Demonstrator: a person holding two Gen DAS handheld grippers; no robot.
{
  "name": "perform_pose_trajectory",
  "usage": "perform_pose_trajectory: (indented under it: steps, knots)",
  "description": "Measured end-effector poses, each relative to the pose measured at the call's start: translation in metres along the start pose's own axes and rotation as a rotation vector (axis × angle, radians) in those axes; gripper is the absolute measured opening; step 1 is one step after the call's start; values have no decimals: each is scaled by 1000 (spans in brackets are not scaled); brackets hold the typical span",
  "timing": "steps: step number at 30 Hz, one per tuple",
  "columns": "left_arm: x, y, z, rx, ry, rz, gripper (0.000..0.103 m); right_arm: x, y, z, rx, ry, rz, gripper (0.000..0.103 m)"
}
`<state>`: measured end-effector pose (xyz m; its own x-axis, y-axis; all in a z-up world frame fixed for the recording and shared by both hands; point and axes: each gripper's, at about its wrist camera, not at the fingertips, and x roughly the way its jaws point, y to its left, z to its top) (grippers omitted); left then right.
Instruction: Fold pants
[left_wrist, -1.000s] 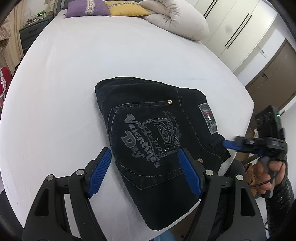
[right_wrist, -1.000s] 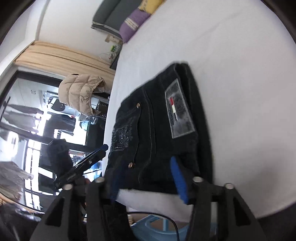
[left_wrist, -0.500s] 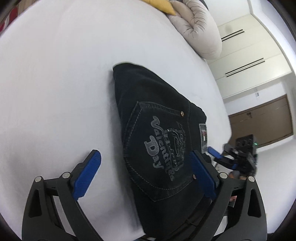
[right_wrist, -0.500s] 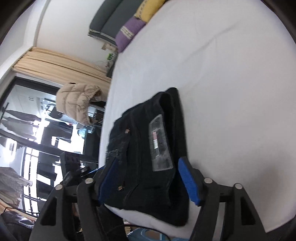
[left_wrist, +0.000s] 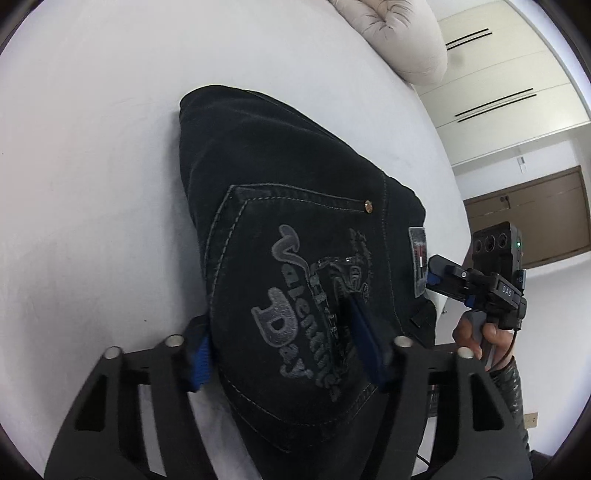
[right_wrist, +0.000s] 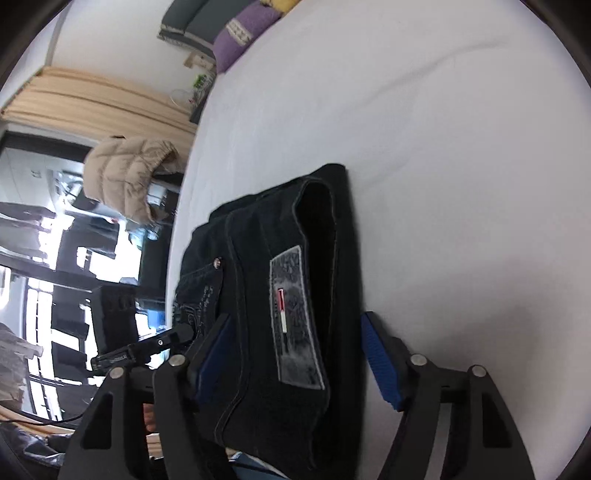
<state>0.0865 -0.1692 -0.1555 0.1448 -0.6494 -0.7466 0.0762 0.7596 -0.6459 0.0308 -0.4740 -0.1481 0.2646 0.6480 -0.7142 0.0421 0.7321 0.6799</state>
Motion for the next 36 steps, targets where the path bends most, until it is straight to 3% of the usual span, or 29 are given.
perform_pose_trajectory:
  steps: [3,6,13,18,22,30,36]
  knots:
    - [1,5,1,-9,9,-17,53,10,3,1,-5,22,15,70]
    - [-4,8,0,2,10,-9,45,18,5,1,-1,37,-21,44]
    - [-17,-6,-4,68,-21,1,26,9,29,-12,-78,-28,-144,23]
    - [-37,-13,-7,119,-56,3,20,2,77,-18,-193,-66,-202,19]
    - [-71,-5,9,151,-113,38,20,8,110,-4,-247,-79,-179,19]
    - [-136,40,103,208,-240,131,20,66,162,75,-255,-124,-71,19]
    - [-141,91,154,164,-261,137,20,118,155,126,-189,-106,-24,19]
